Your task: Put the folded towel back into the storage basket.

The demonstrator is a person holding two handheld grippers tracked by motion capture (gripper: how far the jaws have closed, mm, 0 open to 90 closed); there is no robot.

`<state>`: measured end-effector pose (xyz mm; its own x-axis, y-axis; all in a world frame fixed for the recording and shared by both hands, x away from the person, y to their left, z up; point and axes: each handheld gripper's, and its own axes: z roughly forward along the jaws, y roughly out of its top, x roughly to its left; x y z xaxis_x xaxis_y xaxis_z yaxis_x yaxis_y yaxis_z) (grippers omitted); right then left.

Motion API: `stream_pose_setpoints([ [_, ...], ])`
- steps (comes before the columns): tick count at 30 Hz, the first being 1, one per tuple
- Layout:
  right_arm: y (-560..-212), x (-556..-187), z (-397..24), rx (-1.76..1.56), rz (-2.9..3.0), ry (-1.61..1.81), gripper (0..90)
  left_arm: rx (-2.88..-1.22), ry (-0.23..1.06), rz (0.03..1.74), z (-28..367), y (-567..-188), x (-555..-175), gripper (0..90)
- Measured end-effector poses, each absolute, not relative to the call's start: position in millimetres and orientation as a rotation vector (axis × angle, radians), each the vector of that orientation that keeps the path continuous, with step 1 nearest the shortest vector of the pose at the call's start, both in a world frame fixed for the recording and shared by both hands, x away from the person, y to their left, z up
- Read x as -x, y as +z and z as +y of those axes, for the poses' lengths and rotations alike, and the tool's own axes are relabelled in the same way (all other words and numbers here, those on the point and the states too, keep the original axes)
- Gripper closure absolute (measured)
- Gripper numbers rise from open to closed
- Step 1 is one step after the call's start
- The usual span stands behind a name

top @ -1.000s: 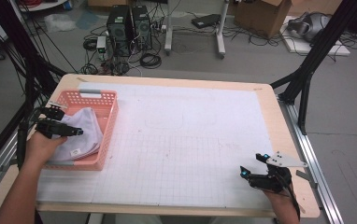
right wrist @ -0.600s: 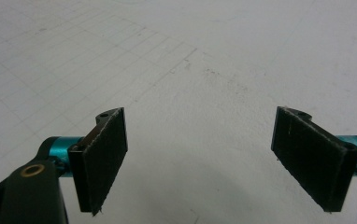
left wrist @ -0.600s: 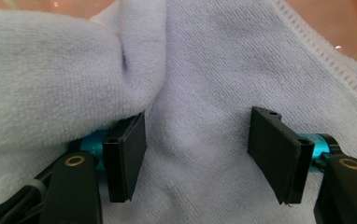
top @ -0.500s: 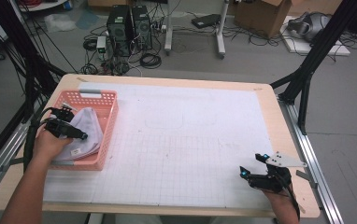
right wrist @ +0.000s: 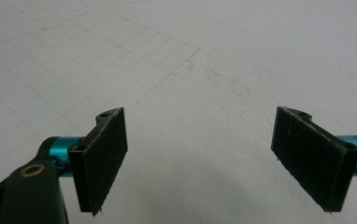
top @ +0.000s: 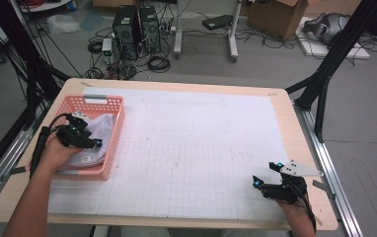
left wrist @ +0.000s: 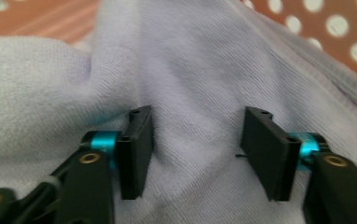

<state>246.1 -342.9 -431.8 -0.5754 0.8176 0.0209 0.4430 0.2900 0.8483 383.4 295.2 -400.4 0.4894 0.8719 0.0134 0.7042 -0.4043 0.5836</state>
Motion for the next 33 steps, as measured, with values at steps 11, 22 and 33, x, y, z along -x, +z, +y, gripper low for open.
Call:
stream_pose_setpoints([
  [11, -432, -245, -343, -1.127, 2.147, 1.204, 17.5, -2.018, 0.481, 1.571, 329, -400, -380, 36.6],
  [22, -432, -243, -347, -1.137, 2.133, 1.208, 17.4, -1.876, 0.611, 1.496, 339, -385, -370, 37.6],
  [33, -430, -242, -348, -1.140, 2.102, 1.225, 17.5, -1.480, 0.629, 1.187, 352, -365, -325, 19.8],
])
